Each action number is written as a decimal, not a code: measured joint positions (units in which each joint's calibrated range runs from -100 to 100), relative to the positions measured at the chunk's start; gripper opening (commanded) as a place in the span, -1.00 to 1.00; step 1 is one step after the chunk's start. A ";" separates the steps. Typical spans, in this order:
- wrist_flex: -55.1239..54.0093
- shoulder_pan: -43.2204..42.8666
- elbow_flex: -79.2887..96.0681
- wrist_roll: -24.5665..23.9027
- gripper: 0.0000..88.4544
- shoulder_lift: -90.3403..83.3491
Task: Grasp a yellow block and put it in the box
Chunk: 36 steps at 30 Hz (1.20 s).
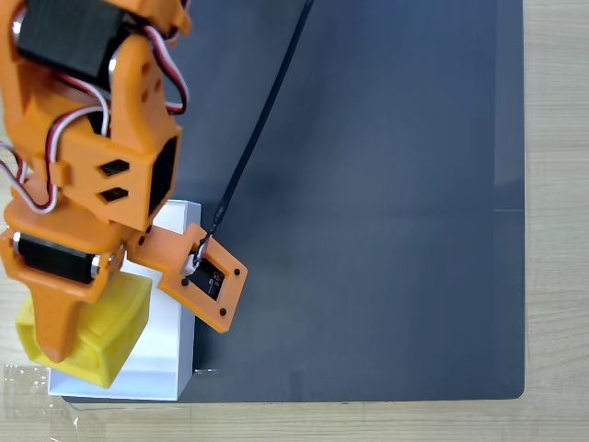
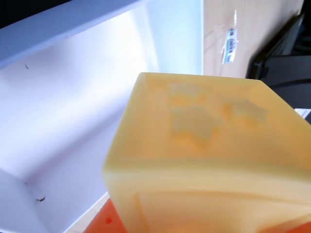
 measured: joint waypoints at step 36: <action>-0.26 0.00 -0.09 4.17 0.03 6.49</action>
